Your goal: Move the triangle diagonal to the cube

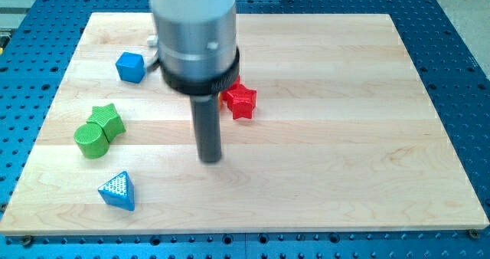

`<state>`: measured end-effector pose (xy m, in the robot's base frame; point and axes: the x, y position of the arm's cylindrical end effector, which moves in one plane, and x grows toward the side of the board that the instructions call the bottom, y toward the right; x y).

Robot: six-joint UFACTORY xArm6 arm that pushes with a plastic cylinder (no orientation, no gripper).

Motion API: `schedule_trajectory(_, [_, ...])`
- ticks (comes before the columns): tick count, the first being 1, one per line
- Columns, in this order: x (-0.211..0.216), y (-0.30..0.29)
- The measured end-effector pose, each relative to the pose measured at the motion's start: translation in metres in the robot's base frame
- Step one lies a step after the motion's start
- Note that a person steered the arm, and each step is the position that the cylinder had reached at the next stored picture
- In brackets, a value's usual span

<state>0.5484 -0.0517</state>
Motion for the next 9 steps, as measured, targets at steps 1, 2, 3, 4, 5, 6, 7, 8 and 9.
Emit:
schedule_trajectory(1, [0.069,-0.012])
schedule_trajectory(2, [0.069,-0.027])
schedule_trajectory(3, [0.066,-0.125])
schedule_trajectory(4, [0.037,-0.150])
schedule_trajectory(5, [0.010,-0.118])
schedule_trajectory(6, [0.017,-0.116])
schedule_trajectory(7, [0.035,-0.103])
schedule_trajectory(8, [0.017,0.011])
schedule_trajectory(9, [-0.060,0.067])
